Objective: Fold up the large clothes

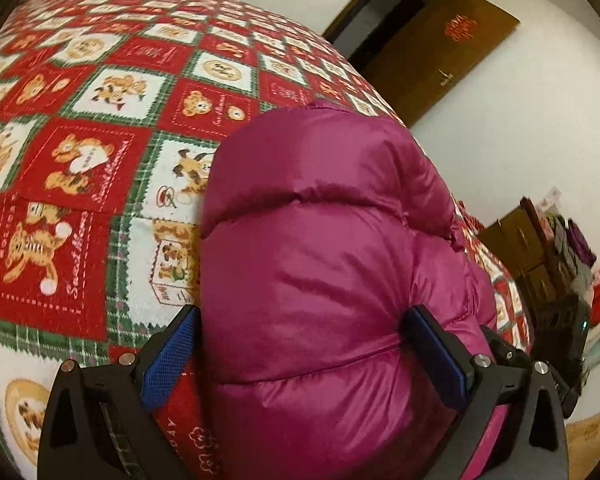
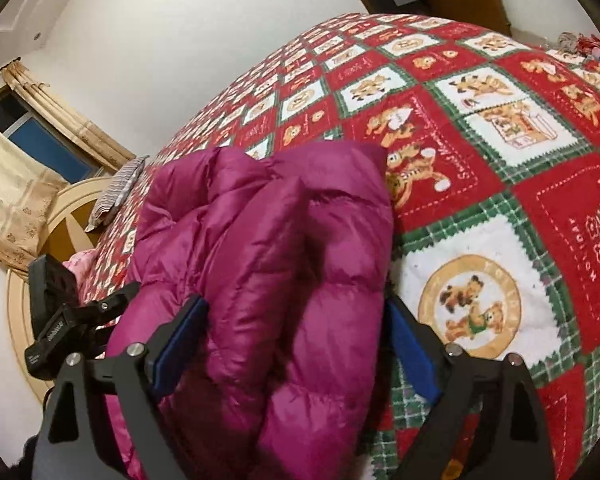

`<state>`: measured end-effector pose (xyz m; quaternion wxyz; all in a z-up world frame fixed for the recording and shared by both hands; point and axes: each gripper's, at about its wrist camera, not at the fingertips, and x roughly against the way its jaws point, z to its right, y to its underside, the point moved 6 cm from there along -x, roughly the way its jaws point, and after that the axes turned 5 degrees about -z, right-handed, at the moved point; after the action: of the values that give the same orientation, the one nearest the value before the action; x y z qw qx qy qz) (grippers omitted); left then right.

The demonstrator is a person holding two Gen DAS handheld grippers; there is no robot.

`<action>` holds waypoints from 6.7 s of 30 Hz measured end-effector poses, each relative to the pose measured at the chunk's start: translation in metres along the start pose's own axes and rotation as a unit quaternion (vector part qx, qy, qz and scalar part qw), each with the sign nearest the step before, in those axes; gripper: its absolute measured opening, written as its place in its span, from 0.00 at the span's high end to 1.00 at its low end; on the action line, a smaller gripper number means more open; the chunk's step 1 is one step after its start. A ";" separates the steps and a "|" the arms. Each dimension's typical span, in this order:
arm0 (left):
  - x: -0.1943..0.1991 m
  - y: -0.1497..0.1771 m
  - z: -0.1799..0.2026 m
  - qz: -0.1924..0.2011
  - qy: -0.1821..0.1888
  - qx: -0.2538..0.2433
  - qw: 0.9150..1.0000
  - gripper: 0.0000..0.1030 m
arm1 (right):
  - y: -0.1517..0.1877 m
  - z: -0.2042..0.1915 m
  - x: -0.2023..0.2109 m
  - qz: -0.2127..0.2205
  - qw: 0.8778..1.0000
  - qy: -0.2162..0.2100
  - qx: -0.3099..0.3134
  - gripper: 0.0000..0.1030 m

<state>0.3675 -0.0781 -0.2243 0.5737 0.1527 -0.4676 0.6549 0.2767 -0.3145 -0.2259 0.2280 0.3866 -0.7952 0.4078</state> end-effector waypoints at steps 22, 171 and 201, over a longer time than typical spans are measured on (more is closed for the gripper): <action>0.006 0.023 0.021 -0.007 0.003 -0.093 0.996 0.17 | 0.027 -0.055 -0.031 -0.053 0.995 -0.014 0.080 0.43; -0.044 0.017 0.156 0.048 -0.221 -0.231 0.946 0.01 | -0.016 0.021 0.050 0.053 0.915 0.399 0.025 0.67; 0.098 0.122 0.137 0.151 -0.178 -0.209 0.950 0.01 | 0.112 -0.097 0.148 0.141 0.919 0.367 0.038 0.25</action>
<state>0.1832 -0.1143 -0.1349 0.3945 0.0712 -0.7062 0.5835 0.1028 -0.2570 -0.1238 0.4290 0.1016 -0.6859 0.5790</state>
